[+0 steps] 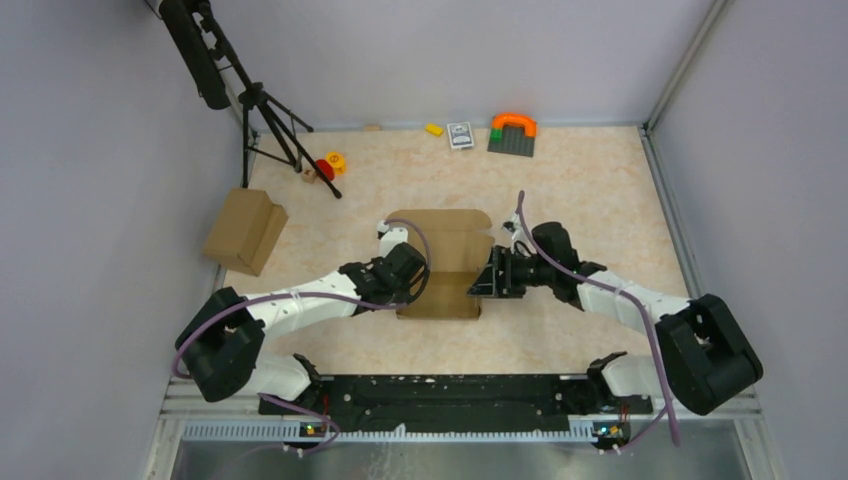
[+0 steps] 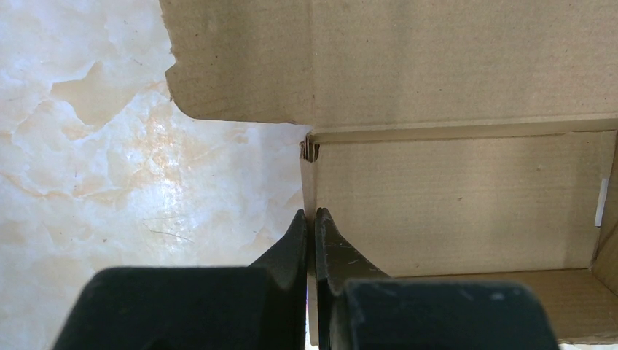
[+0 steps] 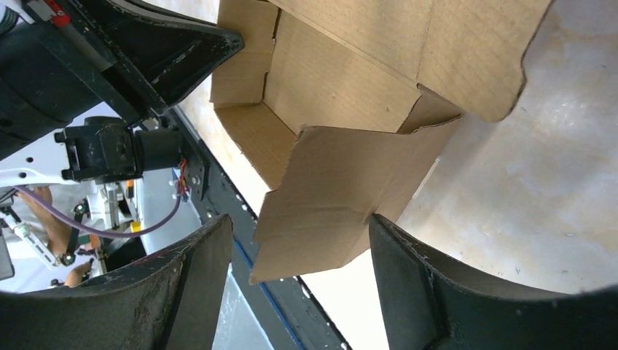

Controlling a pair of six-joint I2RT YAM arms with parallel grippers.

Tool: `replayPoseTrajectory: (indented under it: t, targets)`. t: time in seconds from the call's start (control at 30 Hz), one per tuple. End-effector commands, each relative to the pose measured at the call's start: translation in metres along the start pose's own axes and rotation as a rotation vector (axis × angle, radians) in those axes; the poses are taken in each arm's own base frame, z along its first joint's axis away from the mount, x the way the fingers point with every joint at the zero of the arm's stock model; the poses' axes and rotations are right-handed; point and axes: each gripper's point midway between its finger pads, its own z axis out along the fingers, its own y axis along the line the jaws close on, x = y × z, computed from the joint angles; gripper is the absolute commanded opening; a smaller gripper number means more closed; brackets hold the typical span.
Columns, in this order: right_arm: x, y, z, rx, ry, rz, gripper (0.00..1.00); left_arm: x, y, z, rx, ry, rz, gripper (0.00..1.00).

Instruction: Fold the paper box

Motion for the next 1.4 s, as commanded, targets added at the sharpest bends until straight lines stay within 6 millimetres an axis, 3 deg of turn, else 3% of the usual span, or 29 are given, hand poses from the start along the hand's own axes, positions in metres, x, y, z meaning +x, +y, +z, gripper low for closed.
replayPoseTrajectory:
  t: [0.0,0.23,0.37,0.43,0.63,0.77,0.87,1.1,1.37]
  targets:
    - [-0.017,0.017,0.007,-0.055,-0.018,-0.054,0.68,-0.011,-0.010,-0.006,0.038,-0.030,-0.018,0.00]
    - [-0.017,0.023,0.016,-0.084,-0.012,-0.053,0.68,-0.009,-0.012,-0.007,0.047,-0.025,-0.019,0.00]
    - [-0.017,0.025,0.020,-0.079,-0.003,-0.060,0.80,-0.009,-0.012,-0.007,0.047,-0.027,-0.018,0.00]
    - [-0.018,0.023,0.020,-0.064,-0.001,-0.061,0.81,-0.009,-0.011,-0.008,0.044,-0.030,-0.018,0.00]
    - [-0.019,0.016,0.019,-0.015,-0.014,-0.054,0.79,-0.008,-0.010,-0.007,0.041,-0.029,-0.021,0.00]
    - [-0.024,0.012,0.013,0.029,-0.064,-0.045,0.89,-0.008,-0.009,-0.008,0.041,-0.030,-0.020,0.00]
    - [-0.029,0.008,0.008,0.069,-0.119,-0.026,0.91,-0.009,-0.009,-0.008,0.041,-0.032,-0.020,0.00]
    - [-0.038,0.032,0.007,-0.053,-0.169,-0.022,0.90,-0.010,-0.009,-0.009,0.043,-0.036,-0.022,0.00]
    - [-0.035,0.026,0.009,-0.036,-0.162,0.001,0.61,-0.010,-0.008,-0.010,0.041,-0.039,-0.022,0.00]
